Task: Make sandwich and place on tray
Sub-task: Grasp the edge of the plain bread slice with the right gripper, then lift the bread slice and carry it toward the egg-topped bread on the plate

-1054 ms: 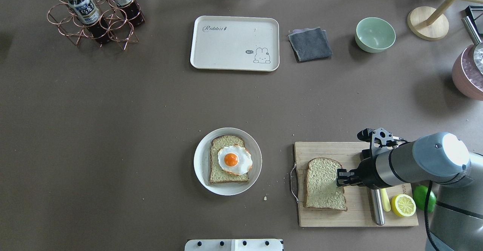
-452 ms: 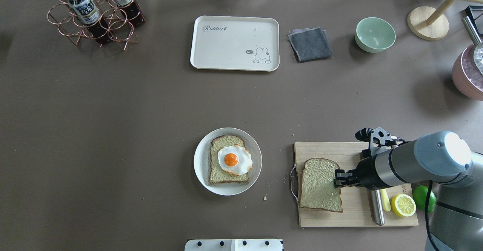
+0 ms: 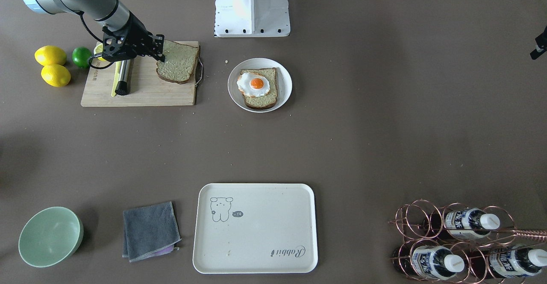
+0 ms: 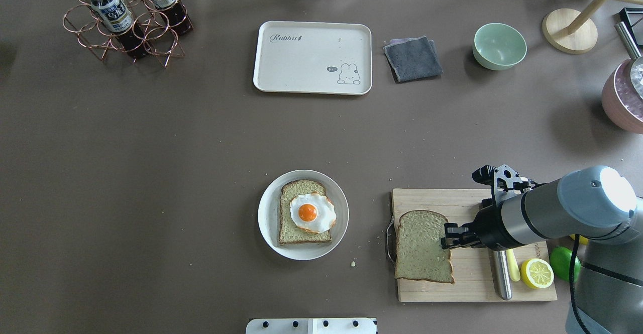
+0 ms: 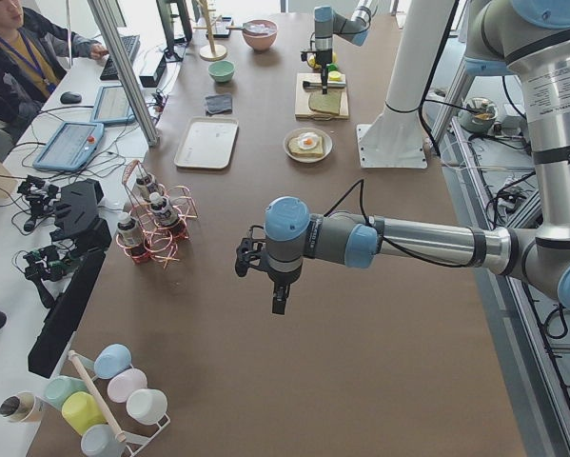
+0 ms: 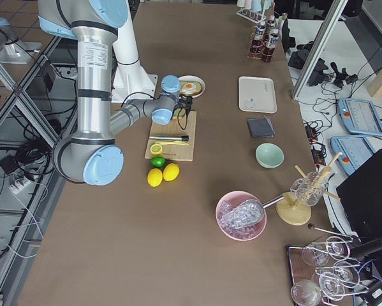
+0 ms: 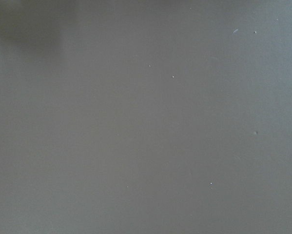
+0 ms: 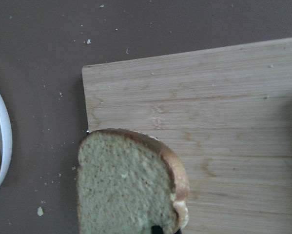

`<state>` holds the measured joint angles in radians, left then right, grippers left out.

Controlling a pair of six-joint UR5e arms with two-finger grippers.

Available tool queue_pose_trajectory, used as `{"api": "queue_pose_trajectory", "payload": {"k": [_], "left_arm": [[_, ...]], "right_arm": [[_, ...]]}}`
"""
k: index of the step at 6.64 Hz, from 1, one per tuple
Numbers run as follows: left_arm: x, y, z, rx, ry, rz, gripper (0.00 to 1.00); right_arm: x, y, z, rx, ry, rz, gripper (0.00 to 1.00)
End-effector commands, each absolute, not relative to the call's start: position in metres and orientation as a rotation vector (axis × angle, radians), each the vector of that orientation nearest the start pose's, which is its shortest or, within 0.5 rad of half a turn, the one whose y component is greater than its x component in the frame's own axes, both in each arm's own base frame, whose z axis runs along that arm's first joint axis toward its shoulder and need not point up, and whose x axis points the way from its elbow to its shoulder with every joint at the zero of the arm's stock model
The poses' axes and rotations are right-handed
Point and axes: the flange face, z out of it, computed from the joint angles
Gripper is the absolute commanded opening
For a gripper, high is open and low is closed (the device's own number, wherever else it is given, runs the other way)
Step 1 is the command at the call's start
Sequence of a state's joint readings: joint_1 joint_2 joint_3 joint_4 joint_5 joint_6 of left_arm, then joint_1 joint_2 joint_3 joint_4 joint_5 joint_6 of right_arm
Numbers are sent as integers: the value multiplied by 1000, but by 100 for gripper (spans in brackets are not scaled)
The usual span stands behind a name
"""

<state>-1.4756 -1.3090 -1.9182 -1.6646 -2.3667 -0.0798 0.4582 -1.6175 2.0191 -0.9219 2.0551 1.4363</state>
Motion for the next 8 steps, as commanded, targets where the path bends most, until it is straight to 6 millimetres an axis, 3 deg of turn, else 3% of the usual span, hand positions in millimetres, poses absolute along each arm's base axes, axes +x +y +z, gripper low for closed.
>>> {"api": "queue_pose_trajectory", "payload": {"k": [1, 4, 8], "left_arm": [[-25, -395, 588, 104, 806, 88, 98], [-25, -395, 588, 104, 806, 88, 98], [-25, -395, 589, 101, 806, 87, 98]], "right_arm": [[-377, -295, 377, -128, -1143, 30, 0], [-378, -304, 356, -132, -1187, 15, 0], [-398, -315, 326, -115, -1237, -7, 0]]}}
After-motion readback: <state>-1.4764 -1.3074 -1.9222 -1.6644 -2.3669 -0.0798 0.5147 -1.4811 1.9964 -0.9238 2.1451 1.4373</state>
